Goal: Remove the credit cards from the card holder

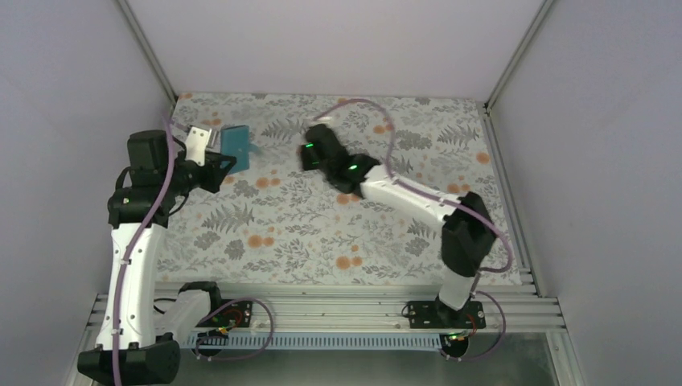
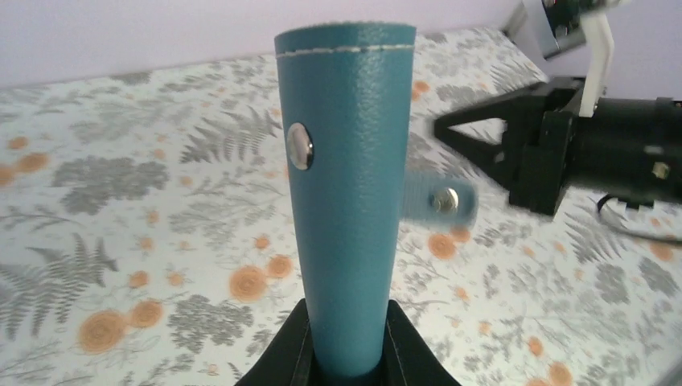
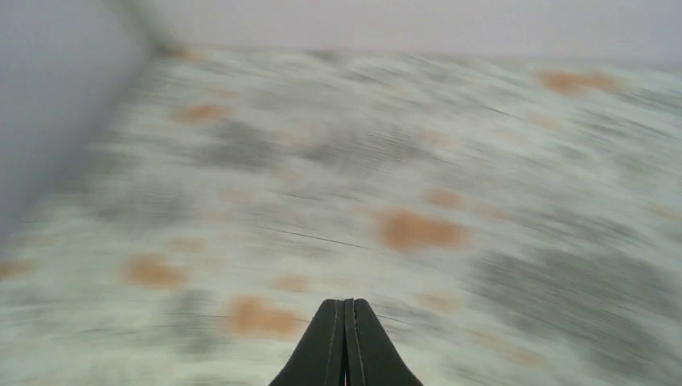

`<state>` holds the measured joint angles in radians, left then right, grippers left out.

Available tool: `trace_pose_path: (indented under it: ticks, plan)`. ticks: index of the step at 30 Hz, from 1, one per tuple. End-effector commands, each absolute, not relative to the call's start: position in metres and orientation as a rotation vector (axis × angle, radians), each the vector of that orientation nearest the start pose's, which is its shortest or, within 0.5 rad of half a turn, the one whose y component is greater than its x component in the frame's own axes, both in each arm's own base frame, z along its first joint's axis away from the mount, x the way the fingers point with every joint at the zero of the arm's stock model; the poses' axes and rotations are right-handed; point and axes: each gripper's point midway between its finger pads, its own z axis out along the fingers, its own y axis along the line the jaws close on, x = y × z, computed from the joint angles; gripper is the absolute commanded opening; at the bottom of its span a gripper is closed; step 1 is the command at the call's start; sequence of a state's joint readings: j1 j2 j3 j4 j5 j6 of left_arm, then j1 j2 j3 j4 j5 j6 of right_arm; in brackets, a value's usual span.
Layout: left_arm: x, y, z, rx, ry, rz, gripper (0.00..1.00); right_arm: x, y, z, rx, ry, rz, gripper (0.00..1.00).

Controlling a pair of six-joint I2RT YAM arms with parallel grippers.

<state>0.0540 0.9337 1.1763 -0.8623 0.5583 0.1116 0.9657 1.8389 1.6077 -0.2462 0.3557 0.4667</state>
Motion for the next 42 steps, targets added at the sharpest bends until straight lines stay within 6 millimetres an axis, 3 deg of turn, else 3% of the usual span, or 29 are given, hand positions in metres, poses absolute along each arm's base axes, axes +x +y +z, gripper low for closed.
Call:
trace_pose_path:
  ticks: [1,3,5,8,10,12,13,16,18,21,23,29,37,42]
  plan:
    - [0.268,-0.076,0.338,0.406,2.009,-0.499,0.02,0.41,0.267,0.221,-0.059,2.138,0.263,0.04]
    - [0.268,-0.081,0.336,0.432,2.008,-0.536,0.02,0.396,0.254,0.227,-0.2,2.109,0.354,0.04]
    - [0.269,-0.086,0.335,0.459,2.008,-0.571,0.02,0.375,0.264,0.24,-0.413,2.055,0.467,0.08]
    - [0.276,-0.085,0.343,0.466,2.007,-0.553,0.02,0.331,0.286,0.275,-0.663,1.916,0.68,0.34]
    - [0.283,-0.084,0.354,0.475,1.992,-0.507,0.02,0.299,0.299,0.314,-0.747,1.768,0.868,0.57]
    - [0.285,-0.091,0.37,0.517,1.962,-0.498,0.02,0.267,0.311,0.355,-0.817,1.599,1.067,0.94]
    - [0.283,-0.098,0.377,0.553,1.949,-0.504,0.02,0.254,0.315,0.375,-0.834,1.525,1.14,0.99]
    - [0.274,-0.116,0.4,0.719,1.889,-0.498,0.02,0.235,0.322,0.425,-0.866,1.366,1.268,0.99]
    - [0.261,-0.128,0.418,0.848,1.822,-0.53,0.02,0.229,0.326,0.448,-0.907,1.306,1.31,0.99]
    - [0.234,-0.145,0.442,1.017,1.685,-0.614,0.02,0.223,0.332,0.472,-0.971,1.25,1.332,0.97]
    - [0.223,-0.152,0.446,1.066,1.631,-0.659,0.02,0.222,0.334,0.48,-0.989,1.231,1.305,0.95]
    - [0.189,-0.166,0.447,1.159,1.423,-0.755,0.02,0.199,0.359,0.482,-1.148,1.165,1.276,0.83]
    - [0.152,-0.175,0.445,1.264,1.283,-0.891,0.02,0.197,0.366,0.459,-1.265,1.174,1.225,0.63]
    - [0.153,-0.175,0.437,1.264,1.284,-0.905,0.02,0.177,0.361,0.463,-1.344,1.081,1.259,0.63]
